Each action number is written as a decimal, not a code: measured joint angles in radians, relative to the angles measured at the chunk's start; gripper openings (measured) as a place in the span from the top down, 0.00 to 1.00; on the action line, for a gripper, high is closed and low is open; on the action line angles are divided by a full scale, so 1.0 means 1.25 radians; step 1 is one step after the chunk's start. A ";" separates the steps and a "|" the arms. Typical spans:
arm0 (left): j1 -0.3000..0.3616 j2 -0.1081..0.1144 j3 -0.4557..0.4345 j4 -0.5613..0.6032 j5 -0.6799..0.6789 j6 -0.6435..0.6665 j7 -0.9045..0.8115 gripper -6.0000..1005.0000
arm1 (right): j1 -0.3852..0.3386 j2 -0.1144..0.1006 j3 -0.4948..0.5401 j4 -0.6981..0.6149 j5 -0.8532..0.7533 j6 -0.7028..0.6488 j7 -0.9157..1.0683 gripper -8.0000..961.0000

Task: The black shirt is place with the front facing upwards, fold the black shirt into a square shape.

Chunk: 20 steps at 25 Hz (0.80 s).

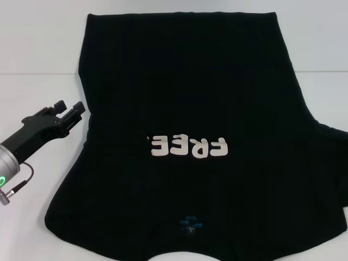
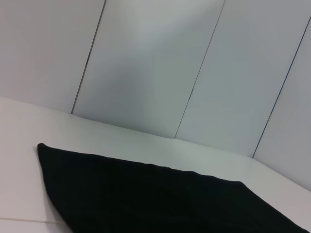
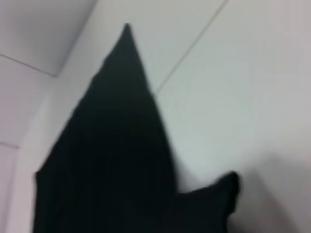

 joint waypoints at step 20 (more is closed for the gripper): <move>0.013 -0.003 -0.011 0.000 -0.005 -0.001 0.000 0.46 | 0.161 0.062 -0.180 0.074 0.065 -0.046 0.028 0.92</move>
